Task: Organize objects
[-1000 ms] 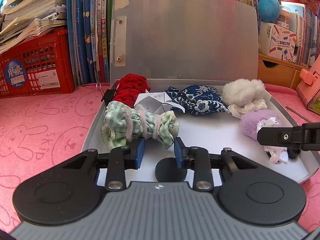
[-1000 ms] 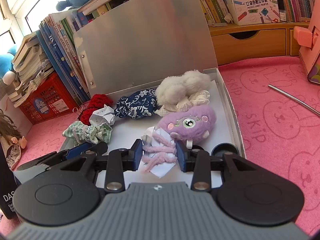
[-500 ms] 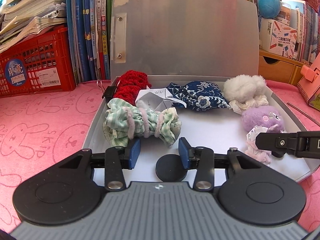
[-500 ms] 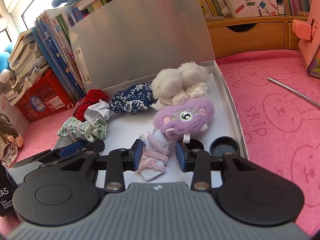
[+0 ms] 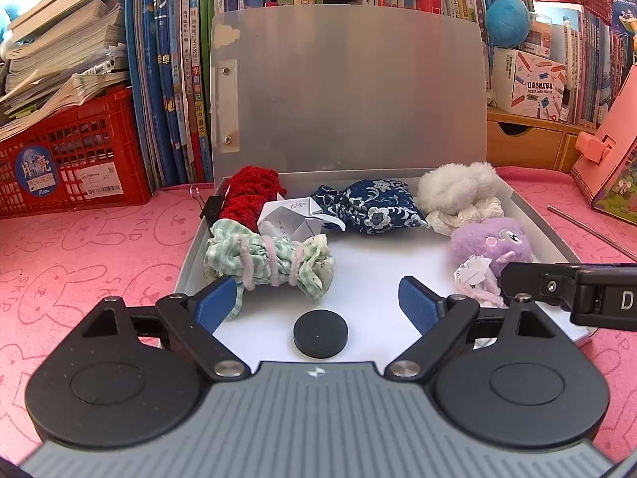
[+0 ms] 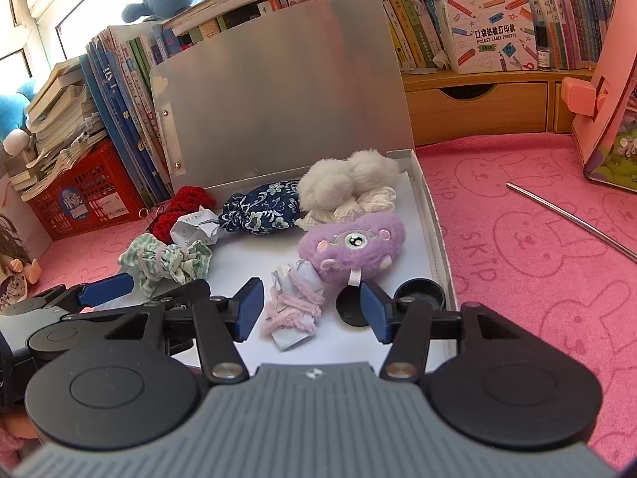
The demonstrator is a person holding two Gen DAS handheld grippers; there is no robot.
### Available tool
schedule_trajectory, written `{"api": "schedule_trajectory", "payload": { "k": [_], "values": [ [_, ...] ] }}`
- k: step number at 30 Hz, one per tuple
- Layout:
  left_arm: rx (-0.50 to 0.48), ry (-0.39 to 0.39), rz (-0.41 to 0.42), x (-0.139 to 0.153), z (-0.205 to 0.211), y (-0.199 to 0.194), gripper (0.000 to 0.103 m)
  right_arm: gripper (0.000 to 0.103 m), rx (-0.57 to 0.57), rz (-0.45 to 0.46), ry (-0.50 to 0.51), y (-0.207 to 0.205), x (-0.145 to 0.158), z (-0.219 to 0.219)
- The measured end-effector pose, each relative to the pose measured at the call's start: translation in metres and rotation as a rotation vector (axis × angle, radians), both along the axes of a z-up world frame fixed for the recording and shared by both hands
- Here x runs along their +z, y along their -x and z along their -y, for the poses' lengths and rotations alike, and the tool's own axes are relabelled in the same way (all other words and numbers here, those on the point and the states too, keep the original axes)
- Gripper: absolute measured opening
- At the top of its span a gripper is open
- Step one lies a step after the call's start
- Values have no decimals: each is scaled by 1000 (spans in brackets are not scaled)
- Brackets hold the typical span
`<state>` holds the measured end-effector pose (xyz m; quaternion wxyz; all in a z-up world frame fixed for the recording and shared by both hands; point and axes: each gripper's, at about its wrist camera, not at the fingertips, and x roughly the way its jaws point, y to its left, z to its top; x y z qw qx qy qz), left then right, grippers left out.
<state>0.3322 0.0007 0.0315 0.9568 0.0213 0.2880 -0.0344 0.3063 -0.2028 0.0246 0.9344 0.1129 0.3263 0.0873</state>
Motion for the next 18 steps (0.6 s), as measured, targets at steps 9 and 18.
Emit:
{"api": "schedule_trajectory", "payload": {
  "k": [9, 18],
  "values": [
    [1, 31, 25, 9, -2, 24, 100, 79, -33, 27, 46, 22, 9, 12],
    [-3, 36, 44, 15, -3, 55, 100, 81, -39, 33, 61, 47, 8, 17]
  ]
}}
